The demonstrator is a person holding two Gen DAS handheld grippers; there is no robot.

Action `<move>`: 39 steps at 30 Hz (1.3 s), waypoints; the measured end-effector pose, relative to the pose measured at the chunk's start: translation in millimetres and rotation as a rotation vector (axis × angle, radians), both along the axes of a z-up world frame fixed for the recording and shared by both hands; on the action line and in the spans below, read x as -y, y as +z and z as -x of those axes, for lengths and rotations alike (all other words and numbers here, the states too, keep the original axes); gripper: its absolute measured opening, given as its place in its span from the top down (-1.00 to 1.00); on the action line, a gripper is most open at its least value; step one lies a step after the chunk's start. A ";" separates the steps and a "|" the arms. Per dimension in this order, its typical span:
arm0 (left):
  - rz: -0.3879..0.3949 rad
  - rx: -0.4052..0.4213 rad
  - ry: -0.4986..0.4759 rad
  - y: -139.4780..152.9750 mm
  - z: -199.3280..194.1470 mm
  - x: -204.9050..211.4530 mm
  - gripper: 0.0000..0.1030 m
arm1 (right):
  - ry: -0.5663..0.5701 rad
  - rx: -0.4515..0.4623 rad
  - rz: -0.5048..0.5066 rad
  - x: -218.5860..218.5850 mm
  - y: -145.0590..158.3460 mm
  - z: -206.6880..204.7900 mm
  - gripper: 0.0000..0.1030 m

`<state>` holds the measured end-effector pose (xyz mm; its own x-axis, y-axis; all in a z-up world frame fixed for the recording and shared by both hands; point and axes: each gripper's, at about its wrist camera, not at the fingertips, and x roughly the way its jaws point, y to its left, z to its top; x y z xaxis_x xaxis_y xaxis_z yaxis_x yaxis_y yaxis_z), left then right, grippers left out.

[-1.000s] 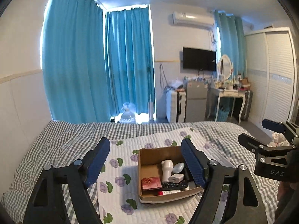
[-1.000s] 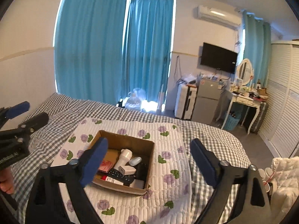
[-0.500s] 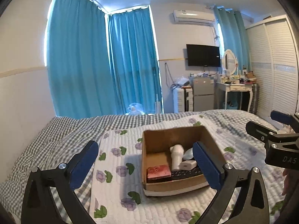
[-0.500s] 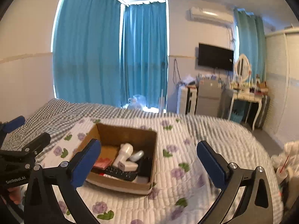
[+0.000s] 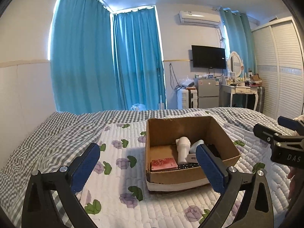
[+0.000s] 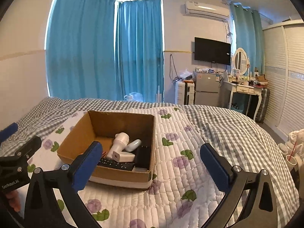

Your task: Organize rigid objects

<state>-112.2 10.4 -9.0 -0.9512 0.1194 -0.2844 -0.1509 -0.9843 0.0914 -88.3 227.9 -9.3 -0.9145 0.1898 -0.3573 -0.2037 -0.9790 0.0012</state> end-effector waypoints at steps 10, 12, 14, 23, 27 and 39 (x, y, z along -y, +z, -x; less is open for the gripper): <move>-0.010 0.014 0.001 -2.9 1.6 -0.9 -0.99 | 0.012 0.011 -0.026 7.1 -6.9 3.8 -1.00; -0.016 0.017 0.000 -2.4 1.5 -0.2 -0.99 | 0.013 0.015 -0.026 7.1 -7.5 4.7 -1.00; -0.012 0.018 0.005 -3.1 1.8 -0.4 -0.99 | 0.011 0.018 -0.027 6.9 -8.4 5.3 -1.00; -0.018 0.025 0.004 -4.0 2.7 -0.6 -0.99 | 0.012 0.025 -0.035 8.9 -11.0 7.3 -1.00; -0.024 0.026 0.006 -4.1 2.5 0.0 -0.99 | 0.011 0.030 -0.042 9.9 -12.9 7.9 -1.00; -0.014 0.020 0.007 -4.8 1.0 -1.6 -0.99 | 0.008 0.043 -0.038 8.2 -15.2 9.6 -1.00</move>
